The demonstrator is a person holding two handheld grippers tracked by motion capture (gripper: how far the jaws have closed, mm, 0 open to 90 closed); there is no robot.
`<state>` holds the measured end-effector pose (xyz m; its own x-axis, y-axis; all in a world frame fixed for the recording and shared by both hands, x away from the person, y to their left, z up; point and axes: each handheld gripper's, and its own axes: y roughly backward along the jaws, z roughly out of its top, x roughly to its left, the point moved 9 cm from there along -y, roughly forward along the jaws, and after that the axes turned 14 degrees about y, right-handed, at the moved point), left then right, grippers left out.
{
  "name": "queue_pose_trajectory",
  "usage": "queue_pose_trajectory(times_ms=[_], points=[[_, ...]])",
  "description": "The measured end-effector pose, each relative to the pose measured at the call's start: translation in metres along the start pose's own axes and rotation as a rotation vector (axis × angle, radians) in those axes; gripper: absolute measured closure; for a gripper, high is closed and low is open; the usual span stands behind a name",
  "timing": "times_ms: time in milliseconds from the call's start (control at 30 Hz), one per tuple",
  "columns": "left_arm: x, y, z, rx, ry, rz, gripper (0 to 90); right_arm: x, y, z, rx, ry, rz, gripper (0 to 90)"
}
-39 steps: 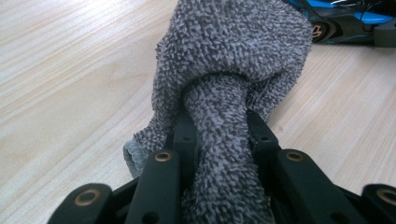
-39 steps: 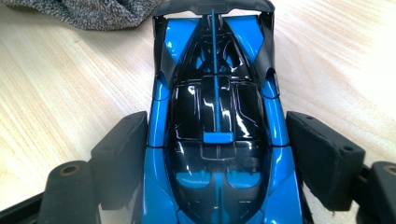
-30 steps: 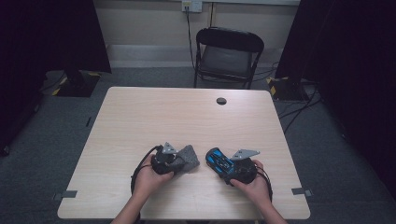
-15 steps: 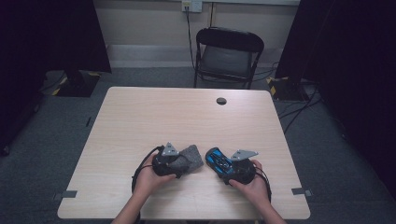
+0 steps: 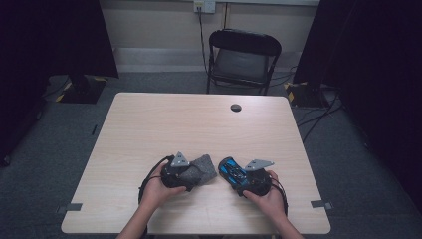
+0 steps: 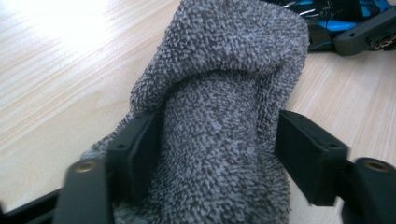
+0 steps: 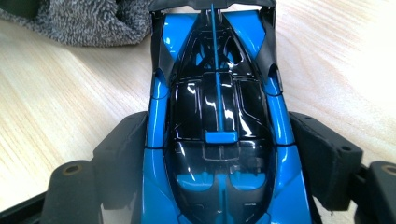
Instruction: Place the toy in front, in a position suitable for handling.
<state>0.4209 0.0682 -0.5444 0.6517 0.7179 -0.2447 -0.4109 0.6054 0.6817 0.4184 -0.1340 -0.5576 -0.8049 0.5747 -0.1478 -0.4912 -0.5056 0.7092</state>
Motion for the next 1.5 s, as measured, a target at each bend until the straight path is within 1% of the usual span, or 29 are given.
queue_pose_trajectory(times_ms=[33, 67, 100, 167, 200, 233, 267, 300, 433, 467, 500, 533, 567, 600, 667, 700, 800, 833, 900, 933, 1000, 1033, 1100, 1167, 1200, 1233, 1300, 1433, 1500], points=[[0.000, 0.000, -0.001, 0.002, -0.004, 0.005, 35.7, 0.000, 0.000, 0.000, 0.000, 0.001, -0.002, 24.3], [0.001, 0.000, -0.003, 0.011, -0.027, 0.012, 41.7, 0.000, 0.000, 0.000, 0.000, -0.001, -0.002, 24.3], [0.001, 0.001, -0.003, 0.019, -0.039, 0.015, 51.5, 0.000, 0.000, 0.000, 0.000, -0.004, -0.001, 24.3], [0.002, 0.003, -0.004, 0.031, -0.017, 0.014, 60.9, 0.000, 0.000, 0.000, -0.002, -0.005, -0.001, 24.4], [0.003, 0.004, -0.004, 0.035, -0.018, 0.016, 64.8, 0.000, 0.000, 0.000, -0.003, -0.009, -0.001, 24.4], [0.004, 0.005, -0.004, 0.042, -0.017, 0.024, 67.1, 0.000, 0.000, 0.000, -0.005, -0.010, -0.002, 24.4], [0.004, 0.007, -0.004, 0.045, 0.010, 0.021, 68.8, 0.000, 0.000, 0.000, -0.006, -0.011, -0.004, 24.4], [0.005, 0.008, -0.004, 0.048, 0.020, 0.023, 70.1, 0.000, 0.000, 0.000, -0.007, -0.013, -0.005, 24.5], [0.014, 0.018, -0.003, 0.026, 0.051, 0.042, 71.8, 0.000, 0.000, 0.000, -0.017, -0.025, -0.005, 24.5], [0.020, 0.023, -0.004, 0.015, 0.068, 0.053, 72.0, 0.000, 0.000, 0.001, -0.019, -0.026, -0.006, 24.5], [0.020, 0.023, -0.004, 0.015, 0.068, 0.053, 72.1, 0.000, 0.000, 0.001, -0.019, -0.026, -0.006, 24.5], [0.025, 0.027, -0.005, 0.009, 0.075, 0.061, 72.1, 0.000, 0.000, 0.001, -0.020, -0.028, -0.006, 24.5], [0.028, 0.029, -0.005, 0.001, 0.091, 0.063, 72.1, 0.000, 0.000, 0.001, -0.023, -0.029, -0.006, 24.6], [0.034, 0.034, -0.006, 0.000, 0.091, 0.080, 72.2, 0.000, 0.000, 0.001, -0.024, -0.028, -0.007, 24.6], [0.039, 0.039, -0.009, -0.005, 0.101, 0.087, 72.2, 0.000, -0.001, 0.002, -0.026, -0.029, -0.010, 24.6], [0.044, 0.044, -0.012, -0.007, 0.105, 0.100, 72.2, 0.000, -0.001, 0.003, -0.027, -0.029, -0.011, 24.6], [0.053, 0.051, -0.016, -0.015, 0.120, 0.119, 72.1, 0.000, -0.002, 0.005, -0.035, -0.037, -0.010, 24.7], [0.055, 0.052, -0.017, -0.020, 0.132, 0.119, 72.1, 0.000, -0.002, 0.006, -0.038, -0.038, -0.011, 24.7], [0.060, 0.056, -0.019, -0.025, 0.139, 0.124, 72.1, -0.001, -0.002, 0.008, -0.038, -0.033, -0.012, 24.7], [0.061, 0.056, -0.020, -0.024, 0.138, 0.126, 72.1, -0.001, -0.002, 0.010, -0.042, -0.040, -0.013, 24.7], [0.062, 0.056, -0.021, -0.025, 0.135, 0.127, 72.1, -0.002, -0.001, 0.013, -0.042, -0.038, -0.012, 24.8], [0.061, 0.055, -0.022, -0.023, 0.139, 0.121, 72.0, -0.002, 0.000, 0.015, -0.041, -0.039, -0.010, 24.8], [0.060, 0.054, -0.022, -0.017, 0.131, 0.123, 71.9, -0.002, -0.001, 0.015, -0.034, -0.045, -0.007, 24.7], [0.059, 0.053, -0.022, -0.017, 0.128, 0.118, 71.9, -0.001, -0.003, 0.011, -0.011, -0.035, -0.001, 24.7], [0.059, 0.053, -0.022, -0.018, 0.128, 0.118, 71.9, -0.001, -0.003, 0.010, -0.012, -0.037, 0.001, 24.7], [0.059, 0.053, -0.022, -0.018, 0.130, 0.117, 71.9, 0.000, -0.004, 0.008, -0.001, -0.037, 0.005, 24.7], [0.059, 0.052, -0.022, -0.020, 0.133, 0.115, 71.8, 0.000, -0.005, 0.006, -0.018, -0.046, 0.003, 24.6], [0.059, 0.051, -0.022, -0.019, 0.131, 0.113, 71.7, 0.000, -0.005, 0.007, -0.025, -0.033, -0.012, 24.5], [0.058, 0.050, -0.022, -0.022, 0.140, 0.111, 71.5, 0.000, -0.005, 0.007, -0.030, -0.049, -0.003, 24.5]])
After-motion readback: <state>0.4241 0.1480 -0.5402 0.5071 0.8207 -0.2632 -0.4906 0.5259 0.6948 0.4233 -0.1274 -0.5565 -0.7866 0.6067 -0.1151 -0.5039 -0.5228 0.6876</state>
